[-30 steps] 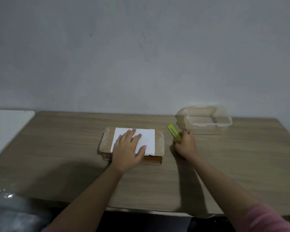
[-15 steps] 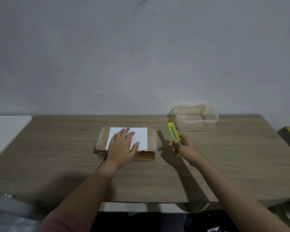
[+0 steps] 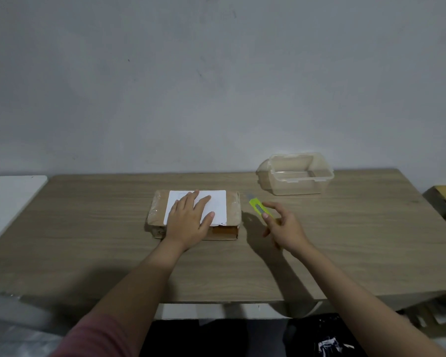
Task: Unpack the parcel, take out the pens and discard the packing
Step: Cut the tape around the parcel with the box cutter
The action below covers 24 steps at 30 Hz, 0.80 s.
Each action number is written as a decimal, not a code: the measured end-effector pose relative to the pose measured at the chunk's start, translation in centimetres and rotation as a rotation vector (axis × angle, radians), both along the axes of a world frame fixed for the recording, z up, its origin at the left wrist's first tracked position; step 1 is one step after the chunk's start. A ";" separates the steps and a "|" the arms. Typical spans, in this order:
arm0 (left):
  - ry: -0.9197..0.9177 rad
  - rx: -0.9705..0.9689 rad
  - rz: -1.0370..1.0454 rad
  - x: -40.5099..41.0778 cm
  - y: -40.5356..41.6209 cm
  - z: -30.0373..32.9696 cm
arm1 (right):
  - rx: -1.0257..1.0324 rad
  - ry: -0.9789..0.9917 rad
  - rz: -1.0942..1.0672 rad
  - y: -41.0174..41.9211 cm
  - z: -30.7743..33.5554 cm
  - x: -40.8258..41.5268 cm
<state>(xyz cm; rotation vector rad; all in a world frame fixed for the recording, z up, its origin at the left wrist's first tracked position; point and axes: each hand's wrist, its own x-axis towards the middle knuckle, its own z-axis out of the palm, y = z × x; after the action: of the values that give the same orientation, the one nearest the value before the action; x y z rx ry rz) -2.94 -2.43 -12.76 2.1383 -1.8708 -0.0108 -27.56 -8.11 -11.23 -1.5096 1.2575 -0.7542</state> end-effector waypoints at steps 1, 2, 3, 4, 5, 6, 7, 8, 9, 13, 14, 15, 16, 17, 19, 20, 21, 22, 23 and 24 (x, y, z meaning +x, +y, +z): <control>-0.003 0.002 -0.006 0.0 0.0 0.0 | -0.013 0.015 0.015 -0.1 0.1 0.0; -0.004 0.001 -0.011 0.0 0.0 0.0 | -0.016 0.028 0.026 -0.2 0.2 0.1; -0.005 -0.002 -0.015 0.0 0.0 0.0 | -0.012 0.042 0.032 -0.3 0.2 0.2; -0.007 -0.004 -0.017 0.0 0.0 0.0 | -0.009 0.054 0.034 -0.4 0.3 0.4; -0.009 -0.001 -0.019 0.0 0.0 0.0 | -0.008 0.065 0.033 -0.4 0.4 0.6; -0.009 0.000 -0.019 0.1 0.0 0.0 | -0.009 0.075 0.029 -0.4 0.5 0.8; -0.008 -0.003 -0.019 0.2 0.0 0.0 | -0.012 0.085 0.020 -0.4 0.5 1.0; -0.005 -0.008 -0.019 0.2 0.0 0.0 | -0.017 0.095 0.012 -0.4 0.6 1.2; -0.006 -0.009 -0.019 0.2 0.1 -0.1 | -0.022 0.106 0.007 -0.4 0.8 1.3; -0.012 0.000 -0.021 0.2 0.1 -0.2 | -0.029 0.151 -0.023 -0.5 1.3 2.0; -0.011 -0.003 -0.021 0.2 0.1 -0.3 | -0.029 0.156 -0.032 -0.5 1.4 2.1; -0.009 -0.007 -0.023 0.3 0.1 -0.3 | -0.030 0.160 -0.037 -0.5 1.6 2.2; -0.008 -0.010 -0.025 0.3 0.1 -0.4 | -0.031 0.165 -0.036 -0.4 1.7 2.3; -0.009 -0.014 -0.026 0.3 0.0 -0.4 | -0.032 0.173 -0.033 -0.3 1.9 2.3; -0.008 -0.017 -0.026 0.3 0.0 -0.4 | -0.025 0.186 -0.027 -0.2 2.2 2.4; -0.007 -0.016 -0.025 0.3 -0.1 -0.3 | -0.020 0.193 -0.028 -0.2 2.3 2.4; -0.006 -0.015 -0.025 0.3 0.0 -0.3 | -0.016 0.203 -0.031 -0.2 2.5 2.4; -0.004 -0.015 -0.024 0.3 0.0 -0.4 | -0.012 0.217 -0.034 -0.2 2.6 2.4; -0.003 -0.017 -0.023 0.3 0.0 -0.4 | -0.007 0.233 -0.035 -0.2 2.7 2.4; -0.002 -0.019 -0.023 0.3 0.0 -0.4 | -0.004 0.250 -0.031 -0.2 2.9 2.5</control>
<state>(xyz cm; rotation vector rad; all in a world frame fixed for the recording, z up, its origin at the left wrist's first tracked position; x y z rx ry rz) -2.62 -2.46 -13.15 2.1053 -1.8887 0.0045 -25.09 -8.29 -8.33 -1.6280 1.4670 -0.6003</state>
